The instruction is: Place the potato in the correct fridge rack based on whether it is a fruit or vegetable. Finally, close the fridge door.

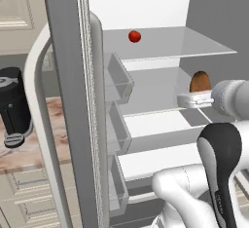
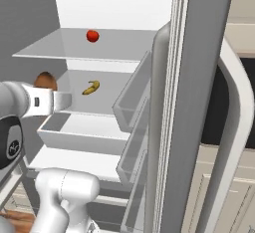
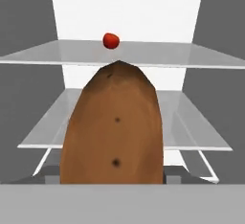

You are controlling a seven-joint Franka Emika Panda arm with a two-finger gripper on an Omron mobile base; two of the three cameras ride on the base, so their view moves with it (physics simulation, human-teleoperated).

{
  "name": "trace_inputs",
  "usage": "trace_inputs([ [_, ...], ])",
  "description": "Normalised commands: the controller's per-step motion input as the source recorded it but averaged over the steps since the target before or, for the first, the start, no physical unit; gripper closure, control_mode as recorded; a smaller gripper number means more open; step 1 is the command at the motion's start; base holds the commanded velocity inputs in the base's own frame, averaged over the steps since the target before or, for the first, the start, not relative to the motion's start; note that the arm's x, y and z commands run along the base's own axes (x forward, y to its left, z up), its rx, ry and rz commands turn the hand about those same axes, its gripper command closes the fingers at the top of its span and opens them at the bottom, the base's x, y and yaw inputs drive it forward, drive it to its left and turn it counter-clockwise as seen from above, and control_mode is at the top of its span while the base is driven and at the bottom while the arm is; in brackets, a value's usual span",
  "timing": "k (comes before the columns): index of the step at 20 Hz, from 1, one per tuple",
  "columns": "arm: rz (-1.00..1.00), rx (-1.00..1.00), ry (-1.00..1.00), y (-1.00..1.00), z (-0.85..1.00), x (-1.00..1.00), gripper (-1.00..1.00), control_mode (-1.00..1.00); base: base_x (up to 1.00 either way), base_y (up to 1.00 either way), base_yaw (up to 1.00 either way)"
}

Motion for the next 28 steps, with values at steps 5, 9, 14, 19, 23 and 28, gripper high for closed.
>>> trace_inputs([
  [5, 0.0, 0.0, -0.18, -0.22, 0.7, 0.02, 1.0, -1.0, 0.0, 0.0, 0.0],
  [9, 0.0, 0.01, -0.01, -0.27, 0.73, 0.17, 1.0, -1.0, 0.0, 0.0, 0.0],
  [14, 0.0, 0.08, 0.18, -0.45, 0.7, 0.34, 1.0, -1.0, 0.0, 0.0, 0.0],
  [19, 0.02, 0.02, 0.08, -0.13, 0.05, 0.08, 1.0, -1.0, 0.0, 0.0, 0.0],
  [23, 0.0, -0.08, 0.09, 0.0, -0.28, 0.67, 1.0, -1.0, 0.0, 0.0, 0.0],
  [28, 0.0, 0.0, 0.0, 0.0, -0.18, 0.76, 1.0, -1.0, 0.0, 0.0, 0.0],
])
